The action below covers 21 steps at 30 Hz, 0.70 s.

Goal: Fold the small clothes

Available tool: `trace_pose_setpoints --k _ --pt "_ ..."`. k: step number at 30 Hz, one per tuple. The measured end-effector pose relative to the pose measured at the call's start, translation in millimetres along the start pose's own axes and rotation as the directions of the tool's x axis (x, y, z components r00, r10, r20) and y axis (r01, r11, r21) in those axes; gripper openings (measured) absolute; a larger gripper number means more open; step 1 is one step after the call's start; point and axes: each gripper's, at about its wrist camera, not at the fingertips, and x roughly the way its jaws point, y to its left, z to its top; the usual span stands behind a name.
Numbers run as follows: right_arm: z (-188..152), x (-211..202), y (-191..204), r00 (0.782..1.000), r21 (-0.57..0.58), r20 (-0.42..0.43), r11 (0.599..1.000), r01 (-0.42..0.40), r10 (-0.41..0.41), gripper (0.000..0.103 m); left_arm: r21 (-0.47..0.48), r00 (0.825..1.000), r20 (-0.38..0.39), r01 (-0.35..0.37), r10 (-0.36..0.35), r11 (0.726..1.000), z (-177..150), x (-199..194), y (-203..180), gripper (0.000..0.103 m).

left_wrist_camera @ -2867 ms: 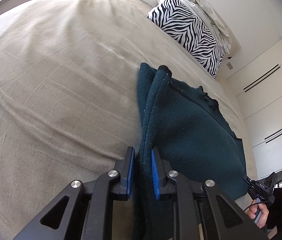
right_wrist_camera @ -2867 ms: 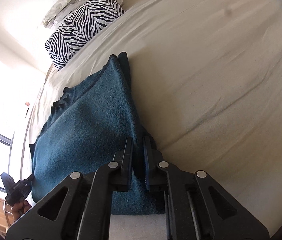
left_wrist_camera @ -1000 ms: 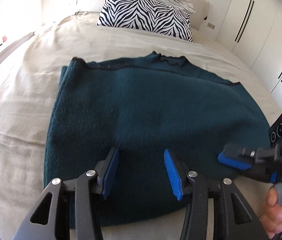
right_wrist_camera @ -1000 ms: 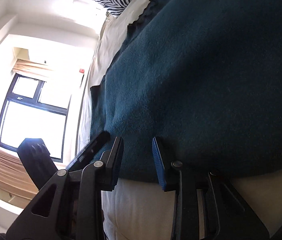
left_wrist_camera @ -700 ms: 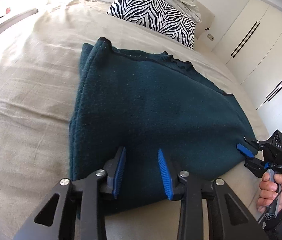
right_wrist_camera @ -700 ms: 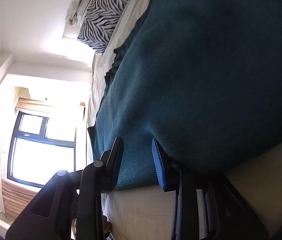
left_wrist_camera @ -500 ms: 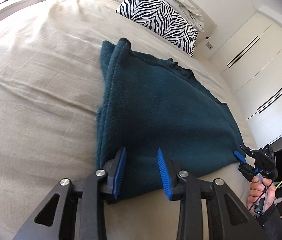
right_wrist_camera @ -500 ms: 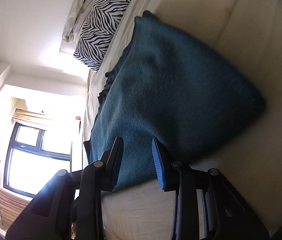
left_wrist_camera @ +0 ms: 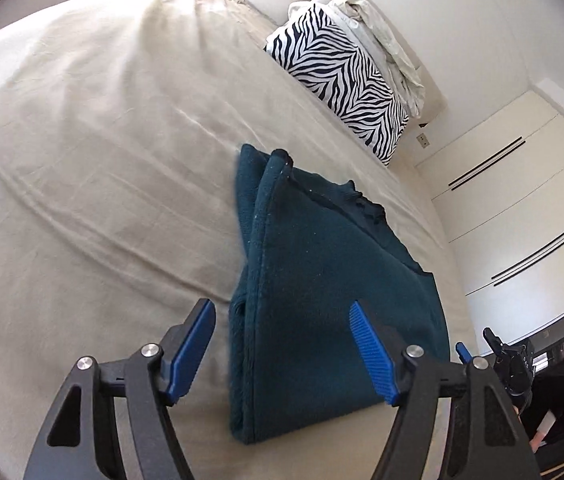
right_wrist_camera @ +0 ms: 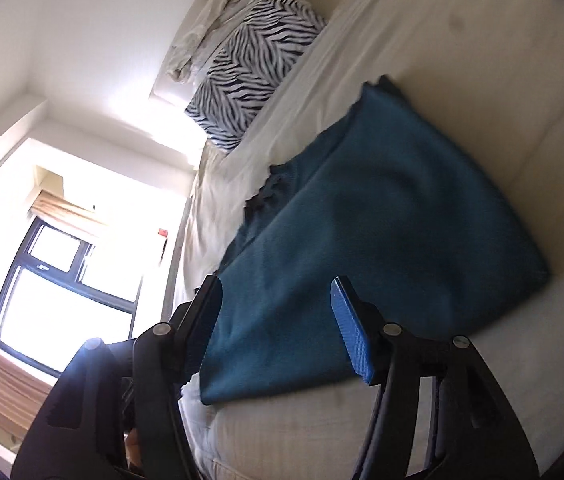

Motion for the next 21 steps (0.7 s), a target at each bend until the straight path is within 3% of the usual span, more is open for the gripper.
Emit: trace_pose_setpoints --k 3,8,12,16,18,21 --pt "1 38 22 0.997 -0.014 -0.068 0.999 -0.037 0.036 0.057 -0.072 0.996 -0.084 0.023 -0.029 0.997 13 32 4 0.071" --pt "0 93 43 0.98 -0.029 -0.192 0.997 -0.064 0.058 0.057 -0.124 0.993 -0.112 0.017 -0.031 0.992 18 48 10 0.071" --pt "-3 142 60 0.952 -0.03 -0.297 0.996 -0.08 0.068 0.057 -0.148 0.991 -0.126 0.025 -0.043 0.989 18 53 12 0.071" --pt "-12 188 81 0.911 -0.052 -0.404 0.993 -0.109 0.079 0.057 -0.136 0.983 -0.173 0.031 -0.055 0.99 16 54 8 0.071" --pt "-17 209 86 0.893 -0.048 -0.444 0.992 -0.113 0.08 0.057 -0.126 0.982 -0.185 0.023 -0.046 0.992 16 57 6 0.068" --pt "-22 236 85 0.873 -0.027 -0.486 0.997 -0.076 0.053 0.057 -0.15 0.981 -0.191 0.003 -0.032 0.989 17 61 11 0.048"
